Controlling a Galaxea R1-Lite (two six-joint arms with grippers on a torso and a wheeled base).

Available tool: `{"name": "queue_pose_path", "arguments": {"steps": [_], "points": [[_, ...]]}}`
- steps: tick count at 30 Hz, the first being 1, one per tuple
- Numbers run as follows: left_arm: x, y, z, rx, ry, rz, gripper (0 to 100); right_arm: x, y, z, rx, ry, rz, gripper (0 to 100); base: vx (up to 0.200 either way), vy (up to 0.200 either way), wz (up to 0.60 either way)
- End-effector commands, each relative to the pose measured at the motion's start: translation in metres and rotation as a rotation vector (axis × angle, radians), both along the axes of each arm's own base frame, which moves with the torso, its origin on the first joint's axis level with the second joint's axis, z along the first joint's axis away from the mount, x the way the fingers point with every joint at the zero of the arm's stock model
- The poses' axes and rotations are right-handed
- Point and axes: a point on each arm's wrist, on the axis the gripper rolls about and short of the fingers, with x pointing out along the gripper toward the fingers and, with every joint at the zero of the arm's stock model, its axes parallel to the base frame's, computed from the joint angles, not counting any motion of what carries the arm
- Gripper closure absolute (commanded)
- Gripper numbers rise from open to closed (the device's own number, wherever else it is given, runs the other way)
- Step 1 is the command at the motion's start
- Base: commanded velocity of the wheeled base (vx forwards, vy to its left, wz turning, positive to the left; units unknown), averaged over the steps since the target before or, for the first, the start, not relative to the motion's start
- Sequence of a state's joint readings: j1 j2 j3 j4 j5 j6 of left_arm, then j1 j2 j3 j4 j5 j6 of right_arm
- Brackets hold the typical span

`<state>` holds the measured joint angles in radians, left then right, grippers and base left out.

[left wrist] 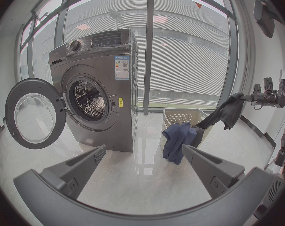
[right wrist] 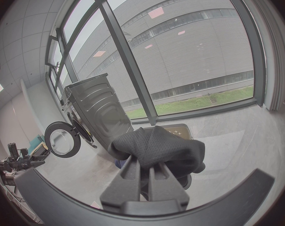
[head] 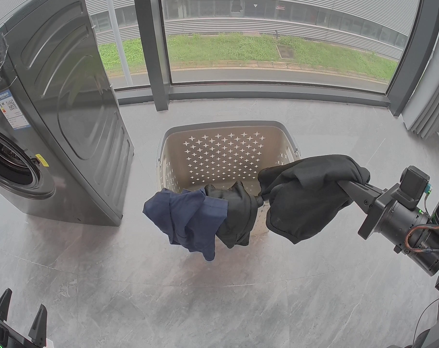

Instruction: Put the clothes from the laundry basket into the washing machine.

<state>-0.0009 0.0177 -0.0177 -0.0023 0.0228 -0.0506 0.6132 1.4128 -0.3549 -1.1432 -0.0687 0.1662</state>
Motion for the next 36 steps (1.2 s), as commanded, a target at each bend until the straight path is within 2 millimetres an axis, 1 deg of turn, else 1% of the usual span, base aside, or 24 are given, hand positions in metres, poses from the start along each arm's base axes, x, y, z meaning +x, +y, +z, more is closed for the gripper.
{"name": "queue_pose_path", "arguments": {"steps": [1, 8, 14, 19, 27, 33, 36], "points": [[0.000, 0.000, -0.005, 0.002, 0.005, 0.000, 0, -0.004, -0.001, 0.004, 0.012, -0.015, 0.011, 100, 0.000, 0.000, 0.00], [0.000, 0.000, -0.005, 0.000, 0.005, -0.002, 0, -0.007, -0.002, 0.006, 0.025, -0.021, 0.019, 100, 0.000, 0.200, 0.00], [0.000, 0.000, -0.005, 0.000, 0.005, -0.004, 0, -0.006, 0.000, 0.007, 0.025, -0.025, 0.039, 100, 0.000, 0.200, 0.00], [0.000, 0.000, -0.005, -0.002, 0.005, -0.002, 0, -0.005, 0.001, 0.012, 0.037, -0.039, 0.041, 100, 0.000, 0.200, 0.00], [0.000, 0.000, -0.005, -0.002, 0.005, -0.002, 0, -0.004, 0.002, 0.011, 0.035, -0.037, 0.046, 100, 0.000, 0.200, 0.00], [0.000, 0.000, -0.005, -0.002, 0.005, -0.002, 0, -0.004, 0.004, 0.016, 0.052, -0.062, 0.053, 100, 0.000, 0.200, 0.00], [0.000, 0.000, -0.005, -0.003, 0.005, -0.002, 0, -0.002, 0.005, 0.013, 0.046, -0.053, 0.056, 100, 0.000, 0.200, 0.00]]}}
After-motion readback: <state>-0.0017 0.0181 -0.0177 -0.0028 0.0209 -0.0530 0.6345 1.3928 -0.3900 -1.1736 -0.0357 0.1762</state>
